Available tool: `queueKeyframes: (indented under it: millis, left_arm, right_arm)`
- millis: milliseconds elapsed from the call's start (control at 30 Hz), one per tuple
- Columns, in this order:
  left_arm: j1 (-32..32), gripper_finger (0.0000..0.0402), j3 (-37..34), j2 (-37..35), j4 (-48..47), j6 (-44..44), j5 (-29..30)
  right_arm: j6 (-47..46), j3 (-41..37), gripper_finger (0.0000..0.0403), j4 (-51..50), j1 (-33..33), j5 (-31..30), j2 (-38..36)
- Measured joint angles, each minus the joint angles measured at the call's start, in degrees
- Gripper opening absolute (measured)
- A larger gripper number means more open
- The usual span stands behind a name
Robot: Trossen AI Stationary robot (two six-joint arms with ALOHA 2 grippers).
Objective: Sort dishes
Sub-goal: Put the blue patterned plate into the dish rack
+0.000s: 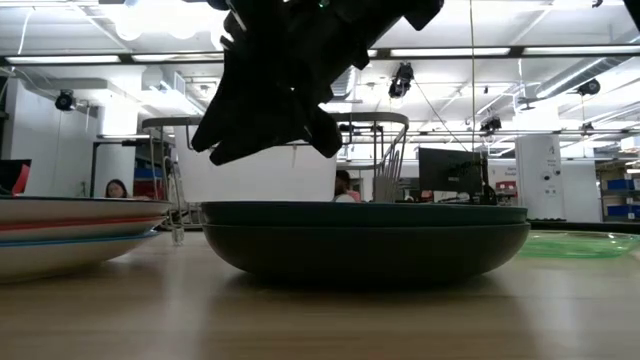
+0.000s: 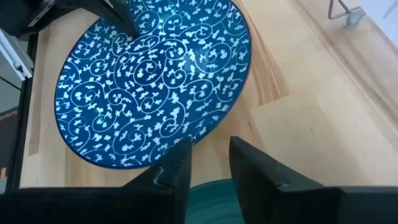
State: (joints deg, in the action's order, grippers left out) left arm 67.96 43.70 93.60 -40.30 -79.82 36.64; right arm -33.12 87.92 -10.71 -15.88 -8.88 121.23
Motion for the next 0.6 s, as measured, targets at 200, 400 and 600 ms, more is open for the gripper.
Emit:
queueKeyframes:
  millis: [200,400,600]
  left_arm:
    - [-0.06,0.0,-0.94,0.09,4.45,-0.31,2.69]
    - [-0.02,0.0,-3.06,0.0,7.8,-0.28,4.01]
    - [-0.02,0.0,-4.26,-0.04,9.38,-0.23,4.53]
  right_arm:
    - [-0.8,0.0,0.0151,0.27,-0.69,-0.3,0.0]
    - [-1.8,0.0,0.0179,0.27,-1.93,-0.32,0.0]
    - [-4.19,-0.1,0.0191,-0.01,-3.74,-2.89,1.61]
